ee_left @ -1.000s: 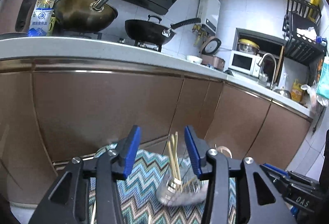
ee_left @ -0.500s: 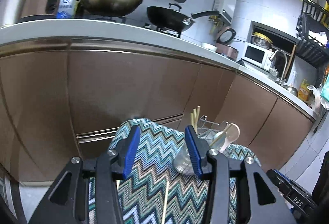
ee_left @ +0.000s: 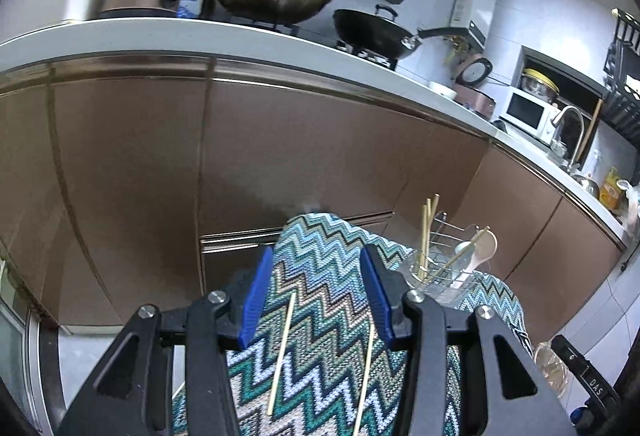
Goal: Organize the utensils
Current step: 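Lower both tools toward the remaining chopsticks on the cloth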
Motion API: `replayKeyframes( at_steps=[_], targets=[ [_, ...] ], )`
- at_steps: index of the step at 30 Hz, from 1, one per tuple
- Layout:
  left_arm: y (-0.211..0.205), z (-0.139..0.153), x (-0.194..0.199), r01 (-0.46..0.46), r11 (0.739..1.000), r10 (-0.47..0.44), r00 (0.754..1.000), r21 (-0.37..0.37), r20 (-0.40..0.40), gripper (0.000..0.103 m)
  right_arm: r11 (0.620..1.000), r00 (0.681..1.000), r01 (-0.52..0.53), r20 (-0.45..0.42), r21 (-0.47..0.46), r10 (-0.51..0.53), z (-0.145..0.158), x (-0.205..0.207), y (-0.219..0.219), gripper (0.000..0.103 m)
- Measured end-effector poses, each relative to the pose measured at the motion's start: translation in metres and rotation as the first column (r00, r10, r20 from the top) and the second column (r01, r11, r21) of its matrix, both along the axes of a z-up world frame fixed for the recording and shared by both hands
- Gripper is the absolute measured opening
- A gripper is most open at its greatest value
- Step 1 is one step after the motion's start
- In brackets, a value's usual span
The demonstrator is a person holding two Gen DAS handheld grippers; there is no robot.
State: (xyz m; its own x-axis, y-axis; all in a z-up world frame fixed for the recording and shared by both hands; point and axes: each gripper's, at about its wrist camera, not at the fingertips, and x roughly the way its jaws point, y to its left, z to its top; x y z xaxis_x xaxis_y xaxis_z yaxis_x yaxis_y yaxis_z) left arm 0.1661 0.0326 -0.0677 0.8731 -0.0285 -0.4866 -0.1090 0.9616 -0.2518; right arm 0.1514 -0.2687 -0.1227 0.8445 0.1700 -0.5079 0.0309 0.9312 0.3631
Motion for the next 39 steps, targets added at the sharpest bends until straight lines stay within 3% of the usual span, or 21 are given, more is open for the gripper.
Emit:
replayKeyframes(
  at_steps=[10,39],
  targets=[
    [0.019,0.012,-0.032,-0.029,0.999,0.028,0.999,0.016,0.024,0.044,1.0,0.999,-0.002,0.035,-0.007,0.002,0.015,-0.026,0.007,0.037],
    [0.015,0.035,-0.093,0.029,0.996,-0.035,0.997,0.082,0.063,0.045,1.0,0.989,-0.02,0.146,-0.017,0.023,0.046,-0.079,0.016,0.04]
  ],
)
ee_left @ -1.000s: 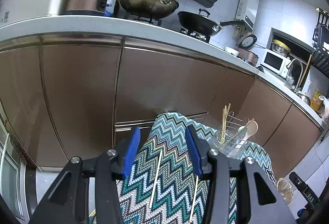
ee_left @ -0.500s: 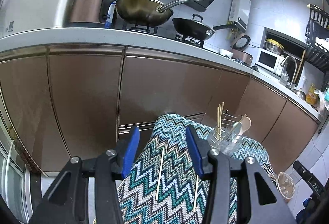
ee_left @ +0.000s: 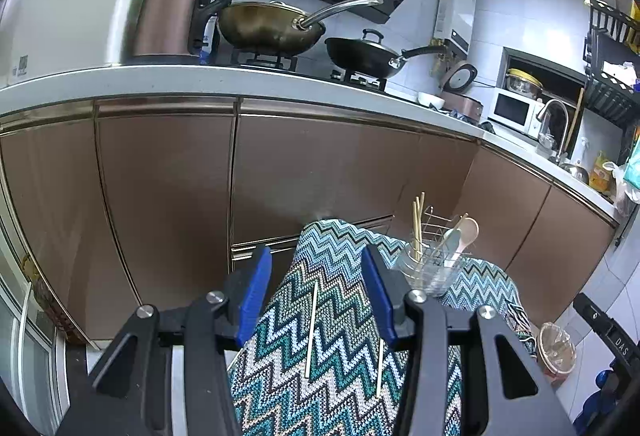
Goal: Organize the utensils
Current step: 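Lower both tools toward the remaining chopsticks on the cloth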
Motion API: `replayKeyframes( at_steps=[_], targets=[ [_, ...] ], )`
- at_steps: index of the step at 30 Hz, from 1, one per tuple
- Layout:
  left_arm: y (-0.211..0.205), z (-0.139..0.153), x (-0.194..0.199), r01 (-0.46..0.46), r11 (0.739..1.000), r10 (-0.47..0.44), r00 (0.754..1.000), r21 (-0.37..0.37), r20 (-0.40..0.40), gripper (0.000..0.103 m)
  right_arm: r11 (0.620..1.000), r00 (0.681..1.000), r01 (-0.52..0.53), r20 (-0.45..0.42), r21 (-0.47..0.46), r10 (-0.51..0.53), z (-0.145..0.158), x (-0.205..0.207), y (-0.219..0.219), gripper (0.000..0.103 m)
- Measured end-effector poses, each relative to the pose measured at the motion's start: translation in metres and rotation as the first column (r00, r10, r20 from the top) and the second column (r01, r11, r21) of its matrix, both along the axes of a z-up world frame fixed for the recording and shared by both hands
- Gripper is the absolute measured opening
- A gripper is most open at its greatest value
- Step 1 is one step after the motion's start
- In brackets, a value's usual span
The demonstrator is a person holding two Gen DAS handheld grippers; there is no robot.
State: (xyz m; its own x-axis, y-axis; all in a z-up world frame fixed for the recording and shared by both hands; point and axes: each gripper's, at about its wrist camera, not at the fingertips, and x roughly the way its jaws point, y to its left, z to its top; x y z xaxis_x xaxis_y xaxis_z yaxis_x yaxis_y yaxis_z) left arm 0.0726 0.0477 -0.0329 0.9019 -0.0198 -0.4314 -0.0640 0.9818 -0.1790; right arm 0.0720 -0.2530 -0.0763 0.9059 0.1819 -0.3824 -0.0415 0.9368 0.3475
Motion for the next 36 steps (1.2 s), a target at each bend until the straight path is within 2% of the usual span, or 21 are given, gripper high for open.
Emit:
replayKeyframes(
  at_steps=[14,24,27,31,34,36],
  targets=[
    [-0.004,-0.007,0.001,0.032,0.999,-0.031,0.999,0.03,-0.02,0.045,1.0,1.0,-0.003,0.005,0.001,0.003,-0.001,-0.002,0.002,0.042],
    [-0.005,-0.037,0.032,0.082,0.996,-0.078,0.99,0.03,-0.119,0.045,0.999,0.997,-0.038,-0.064,-0.022,0.036,-0.021,0.021,0.014,0.042],
    [-0.004,-0.054,0.049,0.111,0.994,-0.105,0.979,0.025,-0.178,0.045,0.998,0.994,-0.058,-0.097,-0.035,0.055,-0.031,0.032,0.021,0.042],
    [-0.004,-0.08,0.081,0.157,0.988,-0.149,0.951,0.006,-0.272,0.045,0.994,0.984,-0.097,-0.152,-0.052,0.088,-0.045,0.051,0.034,0.042],
    [-0.001,-0.102,0.113,0.2,0.978,-0.209,0.912,-0.063,-0.353,0.045,0.985,0.966,-0.16,-0.216,-0.064,0.143,-0.061,0.072,0.05,0.042],
    [0.001,-0.117,0.138,0.223,0.968,-0.253,0.873,-0.118,-0.417,0.044,0.976,0.948,-0.206,-0.261,-0.068,0.181,-0.07,0.088,0.061,0.04]
  ],
)
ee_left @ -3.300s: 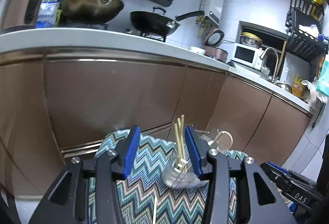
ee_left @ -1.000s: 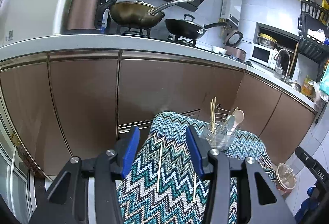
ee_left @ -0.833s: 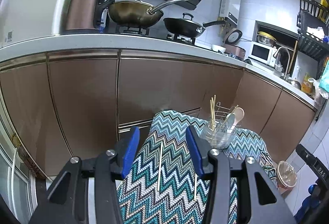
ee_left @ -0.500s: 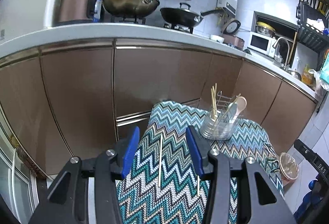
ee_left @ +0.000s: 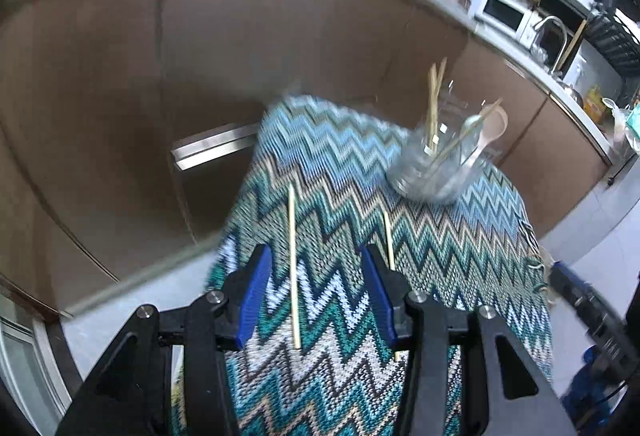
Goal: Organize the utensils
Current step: 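Lower both tools toward the remaining chopsticks on the cloth, then grasp a chopstick with the left tool while the right tool grasps the last chopstick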
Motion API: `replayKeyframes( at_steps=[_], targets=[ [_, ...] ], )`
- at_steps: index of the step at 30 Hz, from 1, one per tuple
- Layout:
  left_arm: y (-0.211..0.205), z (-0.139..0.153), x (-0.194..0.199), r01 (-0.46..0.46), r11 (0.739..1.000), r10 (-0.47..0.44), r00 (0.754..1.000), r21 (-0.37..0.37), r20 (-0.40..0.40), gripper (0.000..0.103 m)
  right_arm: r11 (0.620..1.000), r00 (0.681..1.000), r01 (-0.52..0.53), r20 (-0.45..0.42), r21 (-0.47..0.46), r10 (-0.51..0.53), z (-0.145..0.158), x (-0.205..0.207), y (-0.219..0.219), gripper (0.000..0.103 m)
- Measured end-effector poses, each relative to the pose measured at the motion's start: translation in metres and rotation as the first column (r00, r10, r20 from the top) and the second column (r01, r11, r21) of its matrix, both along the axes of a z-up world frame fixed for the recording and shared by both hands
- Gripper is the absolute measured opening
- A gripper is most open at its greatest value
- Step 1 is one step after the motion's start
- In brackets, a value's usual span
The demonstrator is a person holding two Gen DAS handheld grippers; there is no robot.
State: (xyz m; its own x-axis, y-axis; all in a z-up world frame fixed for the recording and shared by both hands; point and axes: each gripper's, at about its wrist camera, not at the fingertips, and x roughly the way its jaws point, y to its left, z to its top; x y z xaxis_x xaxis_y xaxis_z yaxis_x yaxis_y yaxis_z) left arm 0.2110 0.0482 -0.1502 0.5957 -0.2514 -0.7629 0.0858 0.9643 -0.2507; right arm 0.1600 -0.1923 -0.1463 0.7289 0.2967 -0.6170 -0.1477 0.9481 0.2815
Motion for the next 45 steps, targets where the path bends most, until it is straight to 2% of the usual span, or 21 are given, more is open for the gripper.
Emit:
replayKeyframes(
  at_steps=[4,10,13,17,21,25,33,38,45],
  targets=[
    [-0.003,-0.022,0.041,0.028,1.0,-0.027,0.996,0.014,-0.086,0.044,0.997,0.992,-0.082,-0.094,0.004,0.082,-0.02,0.037,0.017,0.037],
    [-0.009,-0.059,0.096,0.065,0.997,-0.055,0.973,0.034,-0.223,0.044,0.987,0.96,-0.158,-0.23,0.029,0.16,-0.052,0.099,0.038,0.032],
    [-0.009,-0.075,0.112,0.074,0.996,-0.058,0.959,0.048,-0.276,0.036,0.983,0.94,-0.182,-0.292,0.018,0.179,-0.068,0.128,0.05,0.03],
    [-0.009,-0.091,0.126,0.087,0.994,-0.06,0.945,0.07,-0.321,0.036,0.979,0.914,-0.204,-0.359,-0.009,0.187,-0.09,0.155,0.063,0.027],
    [-0.011,-0.1,0.132,0.105,0.991,-0.071,0.936,0.082,-0.344,0.036,0.979,0.904,-0.2,-0.394,-0.043,0.167,-0.104,0.172,0.069,0.026],
    [-0.016,-0.112,0.138,0.123,0.987,-0.075,0.925,0.107,-0.372,0.026,0.978,0.892,-0.201,-0.422,-0.055,0.159,-0.116,0.181,0.072,0.019],
    [-0.024,-0.118,0.149,0.135,0.978,-0.066,0.923,0.157,-0.38,0.02,0.972,0.873,-0.217,-0.465,-0.093,0.15,-0.13,0.193,0.08,0.014],
    [-0.037,-0.121,0.158,0.142,0.967,-0.055,0.926,0.211,-0.373,0.018,0.972,0.868,-0.214,-0.475,-0.098,0.143,-0.133,0.2,0.083,0.012],
    [-0.045,-0.12,0.154,0.141,0.959,-0.047,0.936,0.247,-0.349,0.012,0.976,0.868,-0.199,-0.478,-0.091,0.133,-0.139,0.21,0.087,0.011]
  ],
)
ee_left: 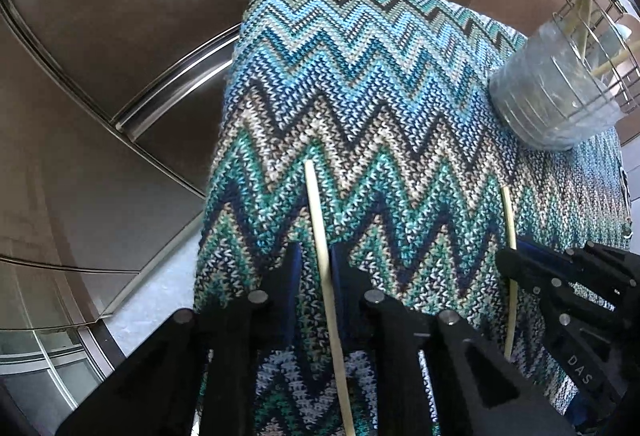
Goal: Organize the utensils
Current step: 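Grasp a chopstick with the left tool while the right tool grasps the last chopstick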
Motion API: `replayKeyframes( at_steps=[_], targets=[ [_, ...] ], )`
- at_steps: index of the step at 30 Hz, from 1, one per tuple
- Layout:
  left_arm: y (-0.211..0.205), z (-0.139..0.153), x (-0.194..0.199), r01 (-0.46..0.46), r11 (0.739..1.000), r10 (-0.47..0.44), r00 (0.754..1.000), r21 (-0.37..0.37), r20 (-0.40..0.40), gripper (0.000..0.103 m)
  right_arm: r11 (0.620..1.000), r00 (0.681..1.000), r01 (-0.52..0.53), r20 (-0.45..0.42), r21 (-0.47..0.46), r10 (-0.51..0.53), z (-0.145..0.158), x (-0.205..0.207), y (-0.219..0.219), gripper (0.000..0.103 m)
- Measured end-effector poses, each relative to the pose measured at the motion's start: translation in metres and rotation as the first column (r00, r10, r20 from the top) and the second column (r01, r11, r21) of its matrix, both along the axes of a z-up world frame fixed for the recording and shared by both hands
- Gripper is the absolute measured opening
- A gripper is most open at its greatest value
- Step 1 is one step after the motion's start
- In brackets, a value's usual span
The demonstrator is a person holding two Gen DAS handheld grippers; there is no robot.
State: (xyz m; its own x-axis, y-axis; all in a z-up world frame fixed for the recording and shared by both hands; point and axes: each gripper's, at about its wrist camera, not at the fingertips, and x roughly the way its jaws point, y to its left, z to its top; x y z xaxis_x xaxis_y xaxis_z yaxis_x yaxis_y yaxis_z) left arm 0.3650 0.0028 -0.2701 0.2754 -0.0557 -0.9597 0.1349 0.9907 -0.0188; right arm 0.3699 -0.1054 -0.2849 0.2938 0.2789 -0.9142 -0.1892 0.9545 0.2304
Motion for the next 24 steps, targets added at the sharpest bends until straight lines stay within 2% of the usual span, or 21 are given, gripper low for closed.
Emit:
replayKeyframes(
  at_steps=[3,10,24],
  targets=[
    [-0.002,0.002,-0.006,-0.003,1.0,0.003,1.0,-0.001,0.013,0.007,1.0,1.0,0.01,0.0,0.01,-0.01,0.001,-0.004,-0.003,0.009],
    [0.012,0.009,-0.019,-0.039,0.999,0.041,0.997,-0.03,0.059,0.006,0.999,1.0,0.026,0.007,0.045,-0.027,0.01,-0.016,-0.013,0.006],
    [0.036,0.054,-0.064,-0.043,0.991,0.064,0.985,-0.128,0.161,0.005,0.994,0.993,0.025,0.111,0.106,-0.037,0.049,-0.068,-0.027,0.006]
  ],
)
